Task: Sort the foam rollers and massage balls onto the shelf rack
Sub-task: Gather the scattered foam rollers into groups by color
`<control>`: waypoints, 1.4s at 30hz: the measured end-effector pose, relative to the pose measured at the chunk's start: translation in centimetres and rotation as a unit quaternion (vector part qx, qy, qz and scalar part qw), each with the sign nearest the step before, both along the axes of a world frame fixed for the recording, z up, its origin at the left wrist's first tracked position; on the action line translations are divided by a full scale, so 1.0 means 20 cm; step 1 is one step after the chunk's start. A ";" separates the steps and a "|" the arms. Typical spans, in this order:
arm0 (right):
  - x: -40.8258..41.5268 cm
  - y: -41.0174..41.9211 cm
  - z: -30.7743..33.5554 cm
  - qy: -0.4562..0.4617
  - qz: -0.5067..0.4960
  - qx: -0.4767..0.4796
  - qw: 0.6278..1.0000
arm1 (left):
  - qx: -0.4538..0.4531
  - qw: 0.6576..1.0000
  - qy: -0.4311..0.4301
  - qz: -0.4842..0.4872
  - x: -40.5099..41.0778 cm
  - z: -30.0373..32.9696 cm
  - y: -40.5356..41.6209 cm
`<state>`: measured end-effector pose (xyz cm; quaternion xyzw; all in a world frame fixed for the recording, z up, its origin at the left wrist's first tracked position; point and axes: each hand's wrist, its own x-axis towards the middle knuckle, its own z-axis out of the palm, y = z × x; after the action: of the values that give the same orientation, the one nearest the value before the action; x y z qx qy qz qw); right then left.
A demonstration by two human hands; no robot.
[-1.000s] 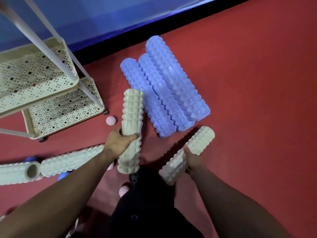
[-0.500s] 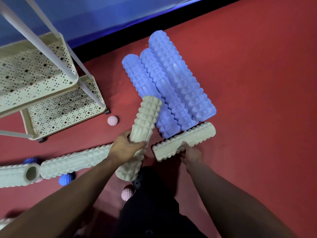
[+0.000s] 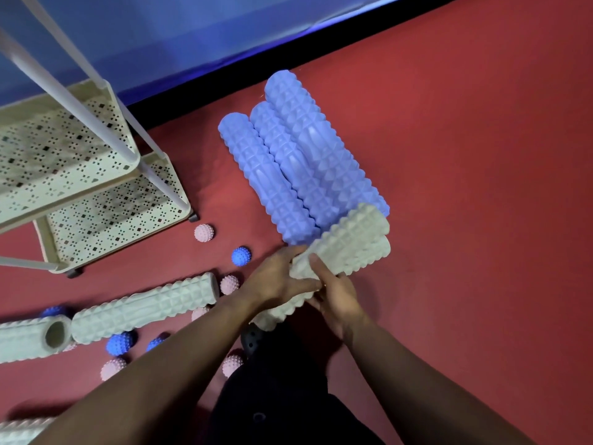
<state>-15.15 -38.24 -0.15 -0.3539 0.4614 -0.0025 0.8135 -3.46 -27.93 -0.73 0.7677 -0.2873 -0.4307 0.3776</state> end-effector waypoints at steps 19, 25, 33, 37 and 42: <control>-0.21 -0.24 -0.43 0.302 -0.062 0.039 0.950 | 0.126 0.980 -0.026 0.150 0.20 -0.16 0.53; -0.22 -0.20 -0.41 0.341 -0.041 -0.078 0.936 | 0.153 0.974 -0.049 0.162 0.17 -0.17 0.61; 0.12 0.11 -0.23 0.183 0.250 -0.381 0.871 | 0.225 0.953 -0.105 0.172 0.19 -0.27 1.03; 0.35 0.27 -0.22 0.068 0.427 -0.432 0.791 | 0.281 0.935 -0.190 0.107 0.27 -0.35 1.23; 0.52 0.40 -0.25 0.020 0.533 -0.475 0.700 | 0.335 0.918 -0.214 0.008 0.43 -0.44 1.35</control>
<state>-4.69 -30.29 -5.07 -0.8804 0.1494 0.2199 0.3928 5.22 -0.90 -9.44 0.9252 -0.1941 -0.3246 0.0311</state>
